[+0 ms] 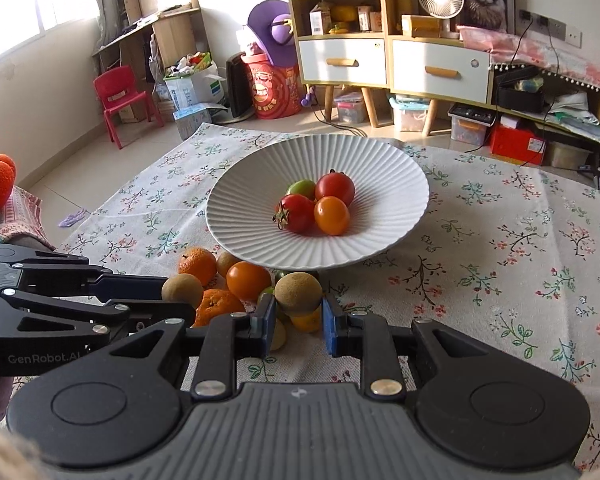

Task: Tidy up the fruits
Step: 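Carry both held brown fruits over the white ribbed plate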

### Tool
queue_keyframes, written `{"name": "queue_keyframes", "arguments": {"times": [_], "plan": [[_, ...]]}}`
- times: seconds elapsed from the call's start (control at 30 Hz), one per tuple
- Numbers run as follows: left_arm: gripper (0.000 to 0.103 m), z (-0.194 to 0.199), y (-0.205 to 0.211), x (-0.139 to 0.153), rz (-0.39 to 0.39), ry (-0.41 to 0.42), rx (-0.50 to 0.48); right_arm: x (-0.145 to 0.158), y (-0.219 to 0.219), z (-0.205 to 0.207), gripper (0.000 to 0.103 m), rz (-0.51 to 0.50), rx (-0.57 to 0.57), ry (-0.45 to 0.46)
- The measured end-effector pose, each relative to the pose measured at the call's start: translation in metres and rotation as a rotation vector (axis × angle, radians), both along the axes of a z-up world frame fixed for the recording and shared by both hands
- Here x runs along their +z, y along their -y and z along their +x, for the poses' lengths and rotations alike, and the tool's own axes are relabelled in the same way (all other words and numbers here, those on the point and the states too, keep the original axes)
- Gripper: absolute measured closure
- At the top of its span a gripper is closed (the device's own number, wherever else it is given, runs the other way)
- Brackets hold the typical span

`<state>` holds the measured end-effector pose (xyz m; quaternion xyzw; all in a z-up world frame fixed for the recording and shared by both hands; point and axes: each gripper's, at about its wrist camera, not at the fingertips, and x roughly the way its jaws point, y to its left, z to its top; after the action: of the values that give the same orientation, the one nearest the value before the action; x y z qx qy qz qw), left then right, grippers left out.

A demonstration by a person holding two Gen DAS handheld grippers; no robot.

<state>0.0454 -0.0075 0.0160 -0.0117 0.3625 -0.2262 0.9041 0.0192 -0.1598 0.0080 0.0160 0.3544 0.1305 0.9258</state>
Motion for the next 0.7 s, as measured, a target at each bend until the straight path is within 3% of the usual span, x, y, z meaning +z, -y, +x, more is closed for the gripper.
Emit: {"name": "queue_keyframes", "arguments": {"times": [0.23,0.43,0.7], "plan": [[0.079,0.014,0.01,0.007,-0.005,0.105,0.001,0.004,0.011,0.016,0.081,-0.005,-0.021,0.03],[0.079,0.035,0.02,0.004,-0.038,0.083,-0.007,0.006,0.024,0.039,0.081,0.006,-0.055,0.023],[0.079,0.058,0.036,-0.011,-0.001,0.036,-0.002,0.004,0.021,0.067,0.081,0.016,-0.046,0.017]]}}
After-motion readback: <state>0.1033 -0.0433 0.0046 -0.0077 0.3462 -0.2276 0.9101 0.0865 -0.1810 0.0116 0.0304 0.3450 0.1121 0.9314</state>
